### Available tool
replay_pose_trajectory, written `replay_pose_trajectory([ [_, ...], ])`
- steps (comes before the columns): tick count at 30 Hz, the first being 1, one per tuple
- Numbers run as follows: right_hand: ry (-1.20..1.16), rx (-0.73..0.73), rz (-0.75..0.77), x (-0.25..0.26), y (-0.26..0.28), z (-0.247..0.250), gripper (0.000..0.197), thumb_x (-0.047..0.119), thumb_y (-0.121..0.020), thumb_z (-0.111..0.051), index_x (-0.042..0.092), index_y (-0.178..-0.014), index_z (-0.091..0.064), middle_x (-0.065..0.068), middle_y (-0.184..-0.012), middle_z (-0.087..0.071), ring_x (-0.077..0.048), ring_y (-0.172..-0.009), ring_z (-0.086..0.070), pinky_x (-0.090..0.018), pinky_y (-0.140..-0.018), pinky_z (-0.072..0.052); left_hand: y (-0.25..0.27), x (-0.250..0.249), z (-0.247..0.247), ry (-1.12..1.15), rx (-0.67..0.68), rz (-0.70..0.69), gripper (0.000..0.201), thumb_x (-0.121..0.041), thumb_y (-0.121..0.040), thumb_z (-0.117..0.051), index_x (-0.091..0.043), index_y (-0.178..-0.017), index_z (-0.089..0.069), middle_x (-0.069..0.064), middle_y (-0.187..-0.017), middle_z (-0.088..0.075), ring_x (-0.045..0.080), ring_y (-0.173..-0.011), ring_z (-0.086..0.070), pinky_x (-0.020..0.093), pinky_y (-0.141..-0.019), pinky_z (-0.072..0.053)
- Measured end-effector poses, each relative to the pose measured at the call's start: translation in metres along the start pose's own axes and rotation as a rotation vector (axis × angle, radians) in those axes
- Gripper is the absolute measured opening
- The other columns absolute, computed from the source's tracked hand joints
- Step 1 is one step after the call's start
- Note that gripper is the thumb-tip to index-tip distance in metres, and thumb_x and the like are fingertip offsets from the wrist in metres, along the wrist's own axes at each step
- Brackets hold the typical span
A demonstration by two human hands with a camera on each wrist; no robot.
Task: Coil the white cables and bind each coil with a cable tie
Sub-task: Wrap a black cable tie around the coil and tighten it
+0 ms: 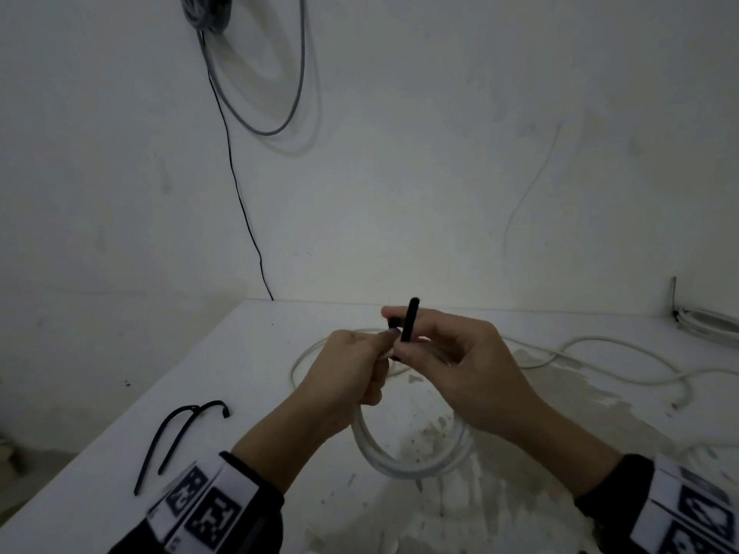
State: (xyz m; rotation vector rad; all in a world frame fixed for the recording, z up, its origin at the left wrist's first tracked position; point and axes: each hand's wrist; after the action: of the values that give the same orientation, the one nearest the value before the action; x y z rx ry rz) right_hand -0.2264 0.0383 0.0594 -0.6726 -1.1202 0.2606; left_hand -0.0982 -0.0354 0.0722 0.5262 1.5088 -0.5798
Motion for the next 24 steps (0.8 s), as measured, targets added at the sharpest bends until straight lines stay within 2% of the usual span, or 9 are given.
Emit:
replay_pose_trajectory([
  [2,-0.095,-0.060,-0.045,0.0018,-0.0010,-0.0026,0.012,-0.003,-0.084,-0.063,0.001,-0.092,-0.071,0.002,-0.104,-0.073,-0.010,-0.091,-0.070,-0.020,-0.078,-0.054,0.0005,-0.0013,-0.0002,-0.016,0.007,-0.010,0.060,-0.014,-0.095,-0.045,-0.020,-0.035,-0.048,-0.005,-0.043,-0.026,0.007,-0.038,-0.019,0.020,-0.040,-0.018],
  [4,-0.123,-0.108,-0.052,0.0022,-0.0025,-0.0042,0.010,-0.003,-0.084,-0.063,-0.002,-0.090,-0.070,0.000,-0.095,-0.075,-0.013,-0.083,-0.072,-0.019,-0.074,-0.054,0.0016,-0.0030,0.0000,-0.008,0.019,-0.013,0.055,-0.012,-0.095,-0.045,-0.019,-0.041,-0.045,-0.005,-0.043,-0.025,0.007,-0.038,-0.018,0.019,-0.039,-0.018],
  [10,-0.117,-0.182,-0.044,0.0047,-0.0059,-0.0037,0.006,0.001,-0.085,-0.062,0.003,-0.084,-0.068,-0.008,-0.081,-0.075,-0.019,-0.079,-0.072,-0.028,-0.075,-0.058,0.0043,-0.0045,-0.0003,0.023,0.064,-0.025,0.039,-0.011,-0.097,-0.040,-0.012,-0.058,-0.043,-0.006,-0.044,-0.026,0.006,-0.038,-0.018,0.020,-0.039,-0.017],
  [13,-0.156,-0.217,-0.074,0.0062,-0.0079,-0.0009,0.005,0.003,-0.087,-0.061,0.003,-0.086,-0.066,-0.008,-0.078,-0.075,-0.020,-0.075,-0.072,-0.024,-0.068,-0.057,0.0047,-0.0033,-0.0012,0.036,0.064,-0.027,0.035,-0.013,-0.098,-0.039,-0.009,-0.063,-0.044,-0.006,-0.043,-0.027,0.006,-0.037,-0.018,0.019,-0.039,-0.017],
  [16,-0.162,-0.250,-0.082,0.0086,-0.0090,-0.0001,0.003,0.004,-0.085,-0.064,0.002,-0.086,-0.066,-0.008,-0.076,-0.075,-0.018,-0.073,-0.073,-0.020,-0.064,-0.055,0.0029,-0.0019,-0.0032,0.054,0.074,-0.021,0.040,-0.014,-0.099,-0.040,-0.009,-0.061,-0.053,-0.006,-0.043,-0.026,0.006,-0.037,-0.019,0.019,-0.039,-0.017],
  [19,-0.116,-0.259,-0.055,0.0107,-0.0094,-0.0009,0.001,0.003,-0.082,-0.066,0.003,-0.082,-0.066,-0.008,-0.074,-0.074,-0.017,-0.071,-0.072,-0.017,-0.062,-0.054,0.0000,-0.0007,-0.0048,0.064,0.065,-0.008,0.057,-0.017,-0.100,-0.039,-0.016,-0.048,-0.064,-0.007,-0.041,-0.028,0.005,-0.036,-0.020,0.018,-0.037,-0.019],
  [20,-0.126,-0.260,-0.056,0.0101,-0.0095,-0.0007,0.001,0.003,-0.082,-0.066,0.003,-0.081,-0.066,-0.009,-0.074,-0.074,-0.018,-0.071,-0.072,-0.017,-0.063,-0.054,-0.0009,-0.0010,-0.0046,0.067,0.063,-0.006,0.053,-0.018,-0.100,-0.039,-0.015,-0.055,-0.067,-0.007,-0.041,-0.028,0.005,-0.036,-0.020,0.018,-0.037,-0.019],
  [22,-0.191,-0.262,-0.084,0.0096,-0.0095,0.0008,0.002,0.003,-0.083,-0.065,0.001,-0.083,-0.066,-0.012,-0.076,-0.074,-0.023,-0.073,-0.072,-0.023,-0.066,-0.057,-0.0021,-0.0012,-0.0029,0.078,0.070,-0.005,0.041,-0.020,-0.100,-0.040,-0.003,-0.078,-0.069,-0.007,-0.041,-0.027,0.005,-0.036,-0.020,0.017,-0.036,-0.020],
  [24,-0.208,-0.260,-0.099,0.0093,-0.0093,0.0023,0.007,0.005,-0.083,-0.065,-0.001,-0.085,-0.066,-0.014,-0.079,-0.073,-0.026,-0.076,-0.071,-0.025,-0.068,-0.057,-0.0033,0.0002,-0.0013,0.082,0.062,0.003,0.038,-0.022,-0.099,-0.040,0.003,-0.087,-0.067,-0.007,-0.041,-0.026,0.005,-0.036,-0.019,0.018,-0.037,-0.019],
])
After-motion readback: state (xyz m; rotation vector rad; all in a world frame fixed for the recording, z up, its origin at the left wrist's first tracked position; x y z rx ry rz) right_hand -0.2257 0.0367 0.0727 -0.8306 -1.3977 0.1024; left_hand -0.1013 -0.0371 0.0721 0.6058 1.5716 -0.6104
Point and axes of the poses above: each hand's wrist, its own y-axis away from the middle knuckle, its own z-axis out of the back of the hand, x = y × z
